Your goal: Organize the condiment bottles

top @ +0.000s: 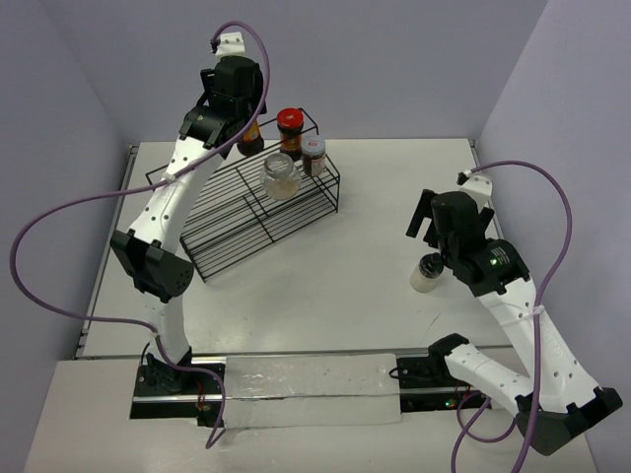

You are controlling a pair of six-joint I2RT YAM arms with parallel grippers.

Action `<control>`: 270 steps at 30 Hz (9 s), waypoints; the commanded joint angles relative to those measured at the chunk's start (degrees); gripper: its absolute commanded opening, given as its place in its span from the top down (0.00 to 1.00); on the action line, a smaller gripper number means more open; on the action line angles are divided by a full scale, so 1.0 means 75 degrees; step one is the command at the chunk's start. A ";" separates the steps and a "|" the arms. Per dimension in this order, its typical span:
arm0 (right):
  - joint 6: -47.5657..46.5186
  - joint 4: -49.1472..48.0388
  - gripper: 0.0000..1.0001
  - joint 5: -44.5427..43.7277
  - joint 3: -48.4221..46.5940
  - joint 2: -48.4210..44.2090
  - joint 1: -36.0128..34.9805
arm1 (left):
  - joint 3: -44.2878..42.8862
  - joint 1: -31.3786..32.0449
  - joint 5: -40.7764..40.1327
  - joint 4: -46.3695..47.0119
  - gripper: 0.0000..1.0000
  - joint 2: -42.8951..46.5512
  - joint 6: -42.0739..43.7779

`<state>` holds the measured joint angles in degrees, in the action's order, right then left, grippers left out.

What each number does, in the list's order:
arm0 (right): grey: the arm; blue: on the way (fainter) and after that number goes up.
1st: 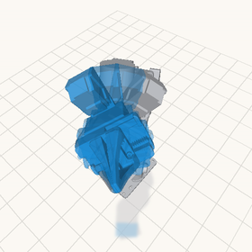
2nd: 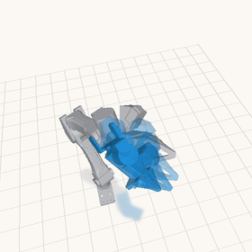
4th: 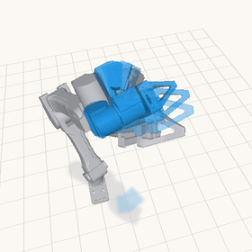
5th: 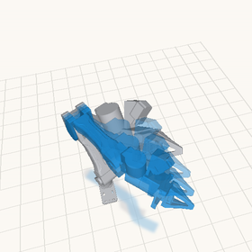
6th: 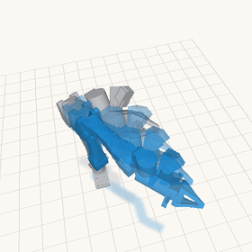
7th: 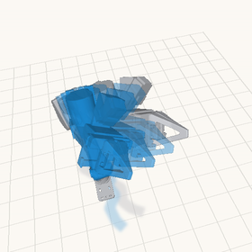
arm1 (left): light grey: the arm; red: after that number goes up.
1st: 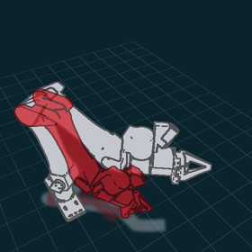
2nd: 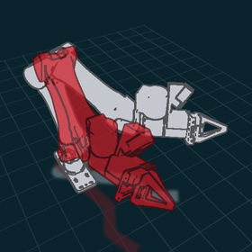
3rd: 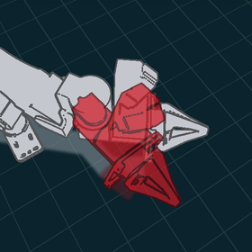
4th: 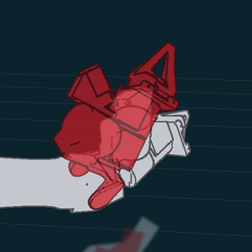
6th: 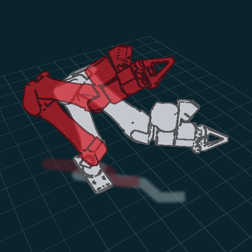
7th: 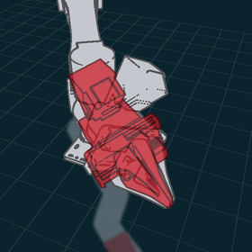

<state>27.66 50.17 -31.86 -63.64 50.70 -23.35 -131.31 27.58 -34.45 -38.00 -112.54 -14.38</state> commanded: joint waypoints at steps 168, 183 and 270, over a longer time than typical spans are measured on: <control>0.1430 -0.0884 0.00 0.0114 -0.0739 0.3231 -0.3793 | 0.2391 0.1803 0.0271 -0.1059 0.01 0.3096 -0.1007; 0.0078 -0.0521 0.00 0.0664 0.0345 -0.0064 0.0643 | 0.4171 0.4481 0.0178 -0.2228 0.00 0.2595 -0.3211; 0.0085 -0.1111 0.00 0.1554 0.1032 -0.0090 0.0725 | 0.3498 0.1970 -0.0532 -0.1960 0.90 0.3493 -0.1894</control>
<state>28.62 44.09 -20.94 -56.64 50.04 -18.11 -98.08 46.19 -33.79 -53.16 -86.35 -31.43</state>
